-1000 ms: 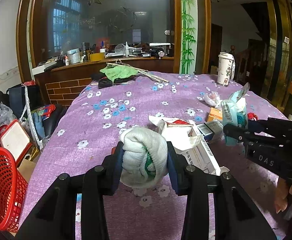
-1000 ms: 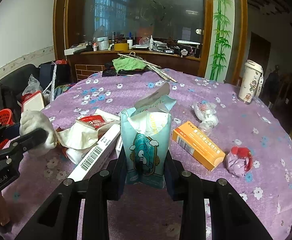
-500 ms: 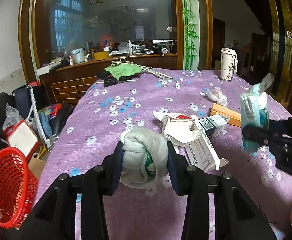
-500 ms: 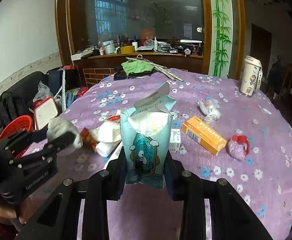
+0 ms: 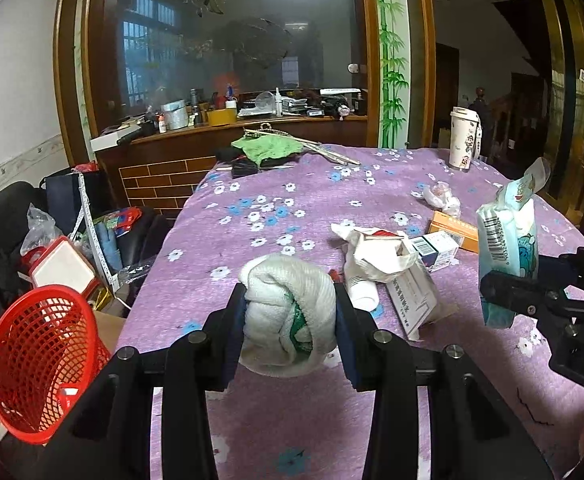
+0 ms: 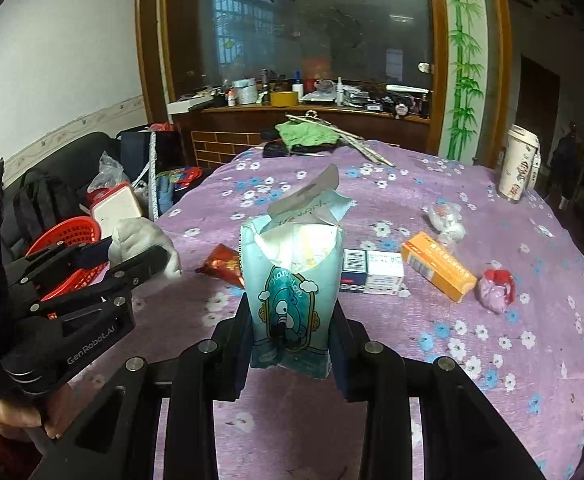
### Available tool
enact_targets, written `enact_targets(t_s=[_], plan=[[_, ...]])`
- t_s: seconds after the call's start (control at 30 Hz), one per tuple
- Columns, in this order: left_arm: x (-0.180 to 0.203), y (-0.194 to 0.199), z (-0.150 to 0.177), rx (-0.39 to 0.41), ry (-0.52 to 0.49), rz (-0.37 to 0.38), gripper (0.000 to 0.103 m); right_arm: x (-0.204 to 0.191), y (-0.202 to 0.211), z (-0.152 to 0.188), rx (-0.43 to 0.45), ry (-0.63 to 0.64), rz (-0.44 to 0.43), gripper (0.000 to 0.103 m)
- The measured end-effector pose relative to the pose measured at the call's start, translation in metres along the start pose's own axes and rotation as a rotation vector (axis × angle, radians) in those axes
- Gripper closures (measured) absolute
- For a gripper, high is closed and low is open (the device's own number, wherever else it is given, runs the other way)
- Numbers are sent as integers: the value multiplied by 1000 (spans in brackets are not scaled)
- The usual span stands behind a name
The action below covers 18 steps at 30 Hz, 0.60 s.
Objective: Collect trash
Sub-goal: 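Carry the cloth ball and tissue pack toward the red basket with both tools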
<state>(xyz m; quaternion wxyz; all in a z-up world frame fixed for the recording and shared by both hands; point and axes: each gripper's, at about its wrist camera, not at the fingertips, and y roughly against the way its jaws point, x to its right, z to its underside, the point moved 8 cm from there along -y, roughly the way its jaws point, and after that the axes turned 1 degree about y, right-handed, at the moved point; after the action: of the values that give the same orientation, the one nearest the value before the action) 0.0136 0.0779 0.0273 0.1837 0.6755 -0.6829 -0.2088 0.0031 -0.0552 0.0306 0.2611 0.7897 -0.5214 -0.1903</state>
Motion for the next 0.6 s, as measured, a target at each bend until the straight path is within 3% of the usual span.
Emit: enact_targets(t_s=[0.6], plan=[[-87, 22, 5, 10, 126, -83, 64, -79, -23, -22, -59, 99, -118, 67]])
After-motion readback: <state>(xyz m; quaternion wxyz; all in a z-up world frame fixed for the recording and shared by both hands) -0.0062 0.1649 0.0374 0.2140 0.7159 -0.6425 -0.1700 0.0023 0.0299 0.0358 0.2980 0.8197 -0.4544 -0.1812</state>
